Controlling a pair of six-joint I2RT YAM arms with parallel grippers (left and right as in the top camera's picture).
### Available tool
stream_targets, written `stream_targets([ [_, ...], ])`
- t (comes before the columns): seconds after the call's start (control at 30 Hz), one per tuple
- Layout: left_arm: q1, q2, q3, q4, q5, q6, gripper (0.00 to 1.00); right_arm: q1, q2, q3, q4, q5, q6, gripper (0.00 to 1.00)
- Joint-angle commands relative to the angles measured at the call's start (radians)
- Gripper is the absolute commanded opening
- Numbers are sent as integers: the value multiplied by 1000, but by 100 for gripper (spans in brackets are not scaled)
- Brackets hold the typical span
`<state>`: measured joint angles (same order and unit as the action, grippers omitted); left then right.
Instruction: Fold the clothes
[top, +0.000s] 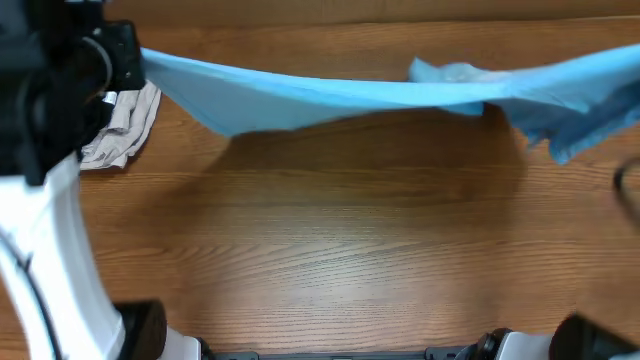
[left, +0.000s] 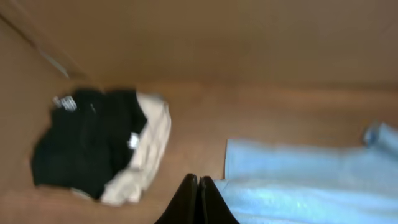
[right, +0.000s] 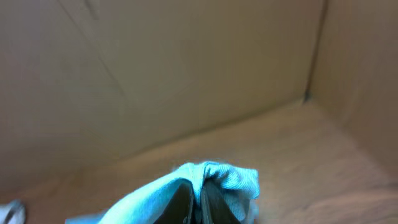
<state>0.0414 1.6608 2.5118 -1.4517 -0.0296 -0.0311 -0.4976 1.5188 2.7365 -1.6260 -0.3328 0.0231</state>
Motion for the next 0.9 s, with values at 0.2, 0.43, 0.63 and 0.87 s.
stream_targets([
  [0.2,11,-257,11,134,-86,-18,4,-8,-238,14,98,169,37,9],
  [0.43,11,-164,10,183,-86,-18,4,-8,-151,12,119,174,37,4],
  [0.63,11,50,11,247,-59,-17,4,-8,87,12,124,68,36,4],
  [0.87,4,206,10,248,46,-18,4,27,306,11,-10,-179,-34,4],
])
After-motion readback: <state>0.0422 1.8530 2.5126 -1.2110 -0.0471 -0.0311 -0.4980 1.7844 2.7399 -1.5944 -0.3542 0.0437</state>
